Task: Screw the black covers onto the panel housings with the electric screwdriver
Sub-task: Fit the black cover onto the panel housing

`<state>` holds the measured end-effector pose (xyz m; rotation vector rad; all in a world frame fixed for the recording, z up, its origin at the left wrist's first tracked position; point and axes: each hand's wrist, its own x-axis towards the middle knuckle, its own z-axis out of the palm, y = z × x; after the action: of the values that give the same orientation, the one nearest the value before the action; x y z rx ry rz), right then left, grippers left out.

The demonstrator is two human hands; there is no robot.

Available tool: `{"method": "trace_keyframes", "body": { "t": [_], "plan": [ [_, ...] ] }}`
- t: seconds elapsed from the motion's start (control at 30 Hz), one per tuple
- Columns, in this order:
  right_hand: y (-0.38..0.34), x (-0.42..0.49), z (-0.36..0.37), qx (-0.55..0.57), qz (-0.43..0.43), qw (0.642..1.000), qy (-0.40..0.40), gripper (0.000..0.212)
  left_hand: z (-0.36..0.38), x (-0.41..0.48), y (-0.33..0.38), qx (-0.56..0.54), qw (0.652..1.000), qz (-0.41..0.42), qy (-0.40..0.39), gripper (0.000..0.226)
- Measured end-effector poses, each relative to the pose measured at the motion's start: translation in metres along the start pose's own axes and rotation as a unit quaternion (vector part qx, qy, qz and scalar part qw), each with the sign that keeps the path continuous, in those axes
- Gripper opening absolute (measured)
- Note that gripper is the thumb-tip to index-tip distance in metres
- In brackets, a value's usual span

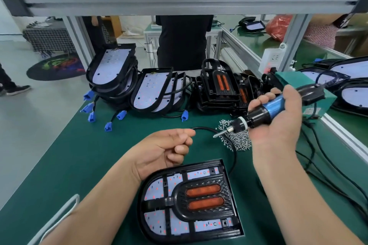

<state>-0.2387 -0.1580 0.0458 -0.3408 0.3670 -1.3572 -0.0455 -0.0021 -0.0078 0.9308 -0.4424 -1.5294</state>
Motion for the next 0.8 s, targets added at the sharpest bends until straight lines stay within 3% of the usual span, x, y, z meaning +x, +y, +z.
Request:
{"method": "trace_keyframes", "body": {
  "t": [0.23,0.47,0.8],
  "plan": [
    [0.003,0.0,-0.02,-0.021,-0.009,1.0,0.009,0.021,0.036,0.018,-0.024,0.023,0.999,-0.013,-0.036,0.002],
    [0.003,0.0,-0.021,-0.029,-0.016,0.999,0.015,0.023,0.038,0.018,-0.03,0.036,0.999,-0.006,0.001,0.008],
    [-0.002,-0.006,-0.015,-0.004,-0.016,1.0,-0.012,0.017,0.033,0.015,-0.029,0.018,1.0,-0.007,-0.022,0.013]
  ]
}}
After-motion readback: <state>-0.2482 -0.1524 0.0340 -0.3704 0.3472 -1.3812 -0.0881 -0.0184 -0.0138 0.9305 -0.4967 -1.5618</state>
